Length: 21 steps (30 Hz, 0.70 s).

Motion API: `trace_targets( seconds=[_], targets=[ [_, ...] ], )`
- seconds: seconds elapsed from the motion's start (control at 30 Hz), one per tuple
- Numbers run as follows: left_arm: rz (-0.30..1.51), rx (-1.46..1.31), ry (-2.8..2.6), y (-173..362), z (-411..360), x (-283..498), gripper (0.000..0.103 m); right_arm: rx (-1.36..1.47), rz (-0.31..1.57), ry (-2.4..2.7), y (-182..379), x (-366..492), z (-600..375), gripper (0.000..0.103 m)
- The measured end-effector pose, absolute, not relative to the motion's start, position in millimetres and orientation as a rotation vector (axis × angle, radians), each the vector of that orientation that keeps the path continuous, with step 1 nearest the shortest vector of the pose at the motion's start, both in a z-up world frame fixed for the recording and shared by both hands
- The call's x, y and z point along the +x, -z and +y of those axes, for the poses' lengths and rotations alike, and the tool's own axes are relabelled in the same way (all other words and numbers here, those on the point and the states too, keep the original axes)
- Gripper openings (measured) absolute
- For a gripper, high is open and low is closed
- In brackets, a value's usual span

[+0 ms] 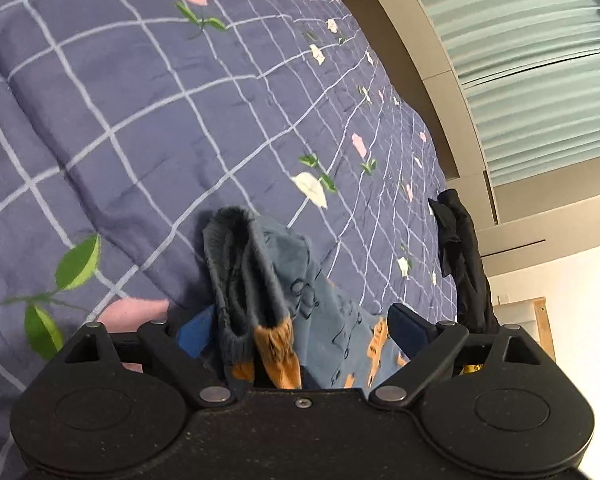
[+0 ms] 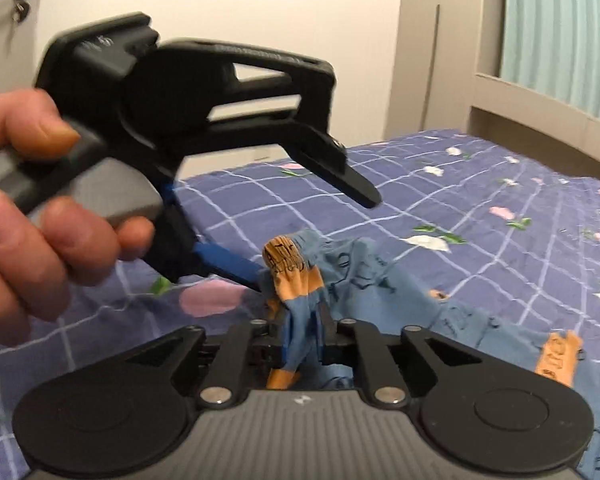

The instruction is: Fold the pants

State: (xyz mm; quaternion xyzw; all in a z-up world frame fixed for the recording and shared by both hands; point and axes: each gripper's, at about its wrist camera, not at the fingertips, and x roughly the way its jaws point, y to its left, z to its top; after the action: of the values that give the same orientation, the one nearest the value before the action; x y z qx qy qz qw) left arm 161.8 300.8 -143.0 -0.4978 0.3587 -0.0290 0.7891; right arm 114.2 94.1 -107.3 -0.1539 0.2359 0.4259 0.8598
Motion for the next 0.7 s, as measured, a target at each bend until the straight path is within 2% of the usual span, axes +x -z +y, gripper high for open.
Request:
trace_targets(
  seconds=[0.03,0.1,0.13,0.23,0.37,0.4,0.47,0.5,0.7],
  targets=[
    [0.772,-1.075,0.069,144.5,300.4,160.7,0.092,-0.321,0.503,-0.91,106.0,114.7,91.0,0.034],
    [0.773,-1.055,0.077,145.5,297.2,158.1,0.092,-0.305,0.53,-0.949,99.0,119.9,73.2,0.054],
    [0.774,-1.038,0.082,145.6,294.8,157.0,0.091,-0.292,0.529,-0.961,94.7,122.2,61.6,0.06],
    [0.803,-0.971,0.09,150.1,284.5,157.4,0.082,-0.184,0.561,-1.002,74.2,151.1,18.2,0.064],
    [0.811,-0.926,0.077,156.4,274.2,157.6,0.047,-0.231,0.606,-1.118,33.2,215.7,13.0,0.065],
    [0.813,-0.916,0.067,156.8,272.7,156.8,0.039,-0.28,0.625,-1.167,24.4,232.1,25.5,0.068],
    [0.81,-0.887,0.042,158.4,269.5,153.7,0.029,-0.363,0.7,-1.264,15.8,259.4,56.4,0.068],
    [0.809,-0.882,0.038,159.9,268.9,151.5,0.026,-0.401,0.745,-1.319,14.9,271.3,74.6,0.068],
    [0.782,-0.915,0.043,171.7,273.7,142.5,0.025,-0.639,0.977,-1.509,44.3,297.4,163.7,0.066]
  ],
)
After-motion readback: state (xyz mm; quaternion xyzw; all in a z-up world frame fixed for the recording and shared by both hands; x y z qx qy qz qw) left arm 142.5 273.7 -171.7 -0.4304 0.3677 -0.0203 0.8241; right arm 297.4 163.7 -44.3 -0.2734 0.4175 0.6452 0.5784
